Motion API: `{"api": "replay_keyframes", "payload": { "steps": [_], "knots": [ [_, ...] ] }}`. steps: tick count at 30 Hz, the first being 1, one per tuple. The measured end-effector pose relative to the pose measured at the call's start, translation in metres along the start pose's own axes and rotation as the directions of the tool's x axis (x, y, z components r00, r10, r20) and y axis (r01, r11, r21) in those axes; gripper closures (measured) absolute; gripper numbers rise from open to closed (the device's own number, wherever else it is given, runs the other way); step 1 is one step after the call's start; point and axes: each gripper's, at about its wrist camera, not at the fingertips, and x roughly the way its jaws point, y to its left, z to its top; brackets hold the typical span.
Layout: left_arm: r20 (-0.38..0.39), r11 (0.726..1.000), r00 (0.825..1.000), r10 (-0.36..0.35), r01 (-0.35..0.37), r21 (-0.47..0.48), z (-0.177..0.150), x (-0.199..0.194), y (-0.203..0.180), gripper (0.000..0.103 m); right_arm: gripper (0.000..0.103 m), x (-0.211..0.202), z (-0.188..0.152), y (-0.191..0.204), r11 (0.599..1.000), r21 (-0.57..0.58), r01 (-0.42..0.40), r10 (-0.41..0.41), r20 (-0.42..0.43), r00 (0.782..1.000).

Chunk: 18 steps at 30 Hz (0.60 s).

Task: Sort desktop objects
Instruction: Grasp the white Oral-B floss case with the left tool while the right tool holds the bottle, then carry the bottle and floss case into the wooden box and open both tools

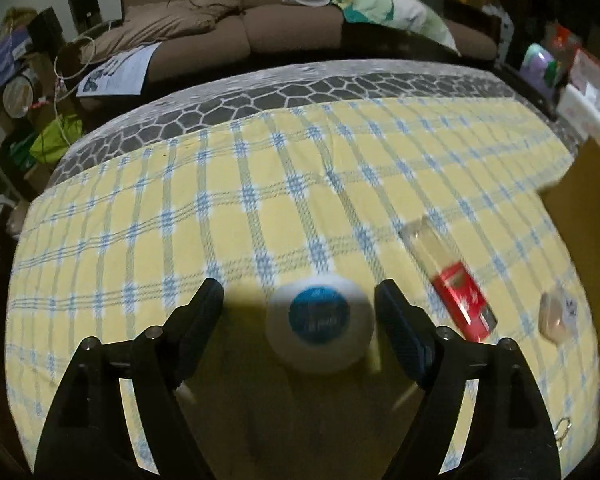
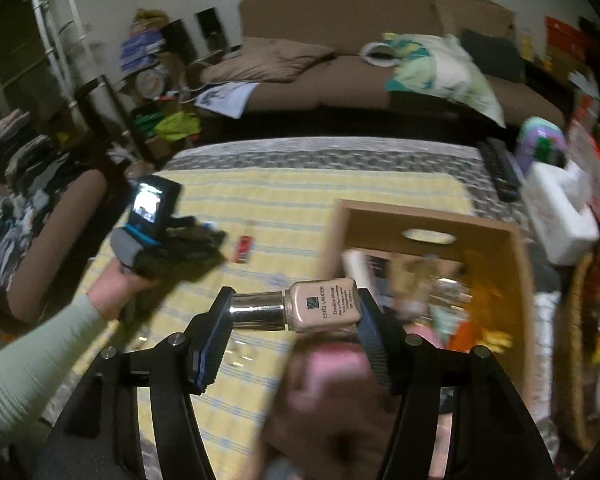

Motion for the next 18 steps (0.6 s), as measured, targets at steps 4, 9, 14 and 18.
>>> {"api": "replay_keyframes", "payload": {
  "steps": [4,9,14,18],
  "knots": [
    [0.019,1.000,1.000,-0.002,0.002,0.017,0.000,-0.005,-0.003,0.058,0.041,-0.015,-0.009,-0.053,0.995,0.054,0.084,-0.085,0.004,0.996],
    [0.049,0.999,0.998,-0.045,0.045,0.020,0.003,-0.029,-0.017,0.058,0.041,0.002,-0.016,-0.095,0.985,0.073,0.155,-0.152,-0.039,0.988],
    [0.118,0.985,0.980,-0.158,0.148,0.092,0.023,-0.080,-0.068,0.058,0.041,0.033,-0.018,-0.110,0.982,0.043,0.185,-0.181,-0.091,0.979],
    [0.142,0.957,0.952,-0.270,0.249,0.150,0.044,-0.113,-0.121,0.058,0.041,0.044,-0.018,-0.109,0.979,0.013,0.204,-0.202,-0.097,0.975]
  ]
}}
